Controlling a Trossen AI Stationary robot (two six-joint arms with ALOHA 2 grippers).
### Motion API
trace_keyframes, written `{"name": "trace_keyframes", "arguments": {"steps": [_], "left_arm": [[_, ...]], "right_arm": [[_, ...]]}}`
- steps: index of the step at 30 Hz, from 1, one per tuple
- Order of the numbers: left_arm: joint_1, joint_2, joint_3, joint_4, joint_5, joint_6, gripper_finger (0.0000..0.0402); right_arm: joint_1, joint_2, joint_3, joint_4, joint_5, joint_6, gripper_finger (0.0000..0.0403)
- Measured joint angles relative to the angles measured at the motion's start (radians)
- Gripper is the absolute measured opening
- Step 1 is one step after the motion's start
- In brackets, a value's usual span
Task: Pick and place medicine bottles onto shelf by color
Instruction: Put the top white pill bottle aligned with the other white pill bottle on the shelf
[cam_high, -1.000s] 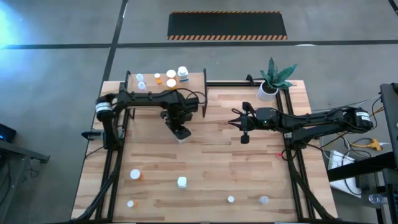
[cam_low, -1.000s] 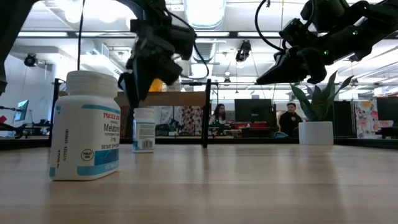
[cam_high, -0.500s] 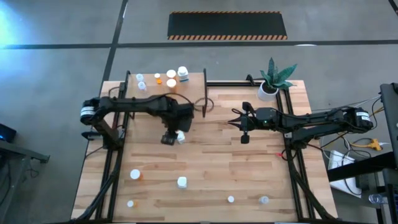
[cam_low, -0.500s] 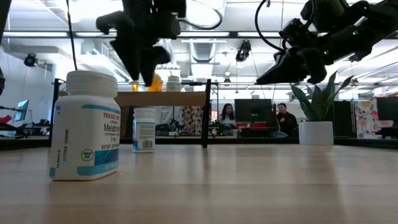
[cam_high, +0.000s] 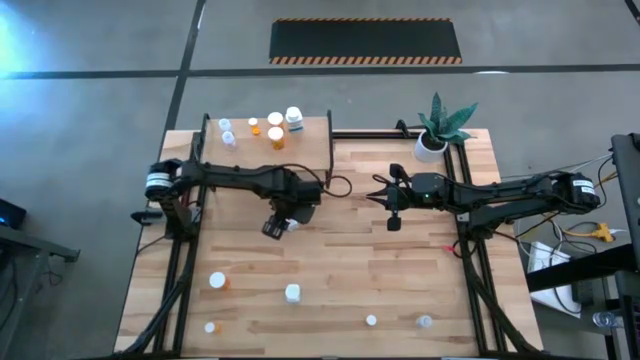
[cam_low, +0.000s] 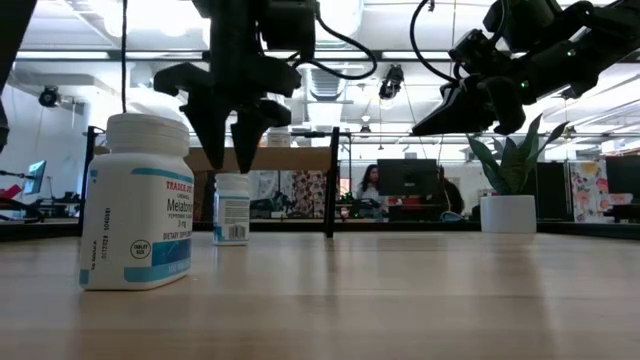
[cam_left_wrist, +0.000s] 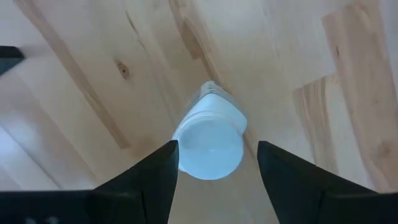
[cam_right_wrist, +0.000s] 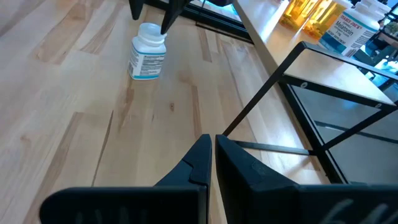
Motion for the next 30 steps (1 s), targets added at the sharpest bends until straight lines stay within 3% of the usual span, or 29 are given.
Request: {"name": "trace_keyframes", "arguments": {"steps": [9, 20, 30], "left_arm": [[0.0, 0.0, -0.009, 0.025, -0.009, 0.006, 0.0203], [-0.009, 0.0, -0.031, 0.021, -0.057, 0.036, 0.0259], [-0.01, 0.0, -0.098, 0.039, -0.069, 0.08, 0.0263]], "right_arm": [[0.0, 0.0, 0.0, 0.0, 0.0, -0.004, 0.0013], [0.0, 0.0, 0.0, 0.0, 0.0, -0.005, 0.0013], [0.0, 0.0, 0.0, -0.001, -0.001, -0.005, 0.0013]]}}
